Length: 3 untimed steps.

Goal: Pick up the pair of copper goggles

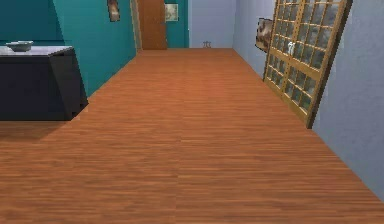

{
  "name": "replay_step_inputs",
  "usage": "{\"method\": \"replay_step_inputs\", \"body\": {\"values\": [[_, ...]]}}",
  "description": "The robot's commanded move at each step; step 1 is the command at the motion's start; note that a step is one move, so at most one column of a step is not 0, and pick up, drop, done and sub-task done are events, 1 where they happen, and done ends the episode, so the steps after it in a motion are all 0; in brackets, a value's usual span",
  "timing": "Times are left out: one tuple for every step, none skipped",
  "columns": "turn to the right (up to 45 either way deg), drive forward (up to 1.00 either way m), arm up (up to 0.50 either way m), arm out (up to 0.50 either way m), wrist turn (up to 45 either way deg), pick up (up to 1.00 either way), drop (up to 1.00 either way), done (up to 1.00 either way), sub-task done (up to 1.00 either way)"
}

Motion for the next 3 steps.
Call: {"method": "replay_step_inputs", "body": {"values": [[0.0, 0.0, 0.5, 0.0, 0.0, 0.0, 0.0, 0.0, 0.0], [0.0, 0.0, 0.38, 0.0, 0.0, 0.0, 0.0, 0.0, 0.0], [0.0, 0.0, 0.0, 0.3, 0.0, 0.0, 0.0, 0.0, 0.0]]}}
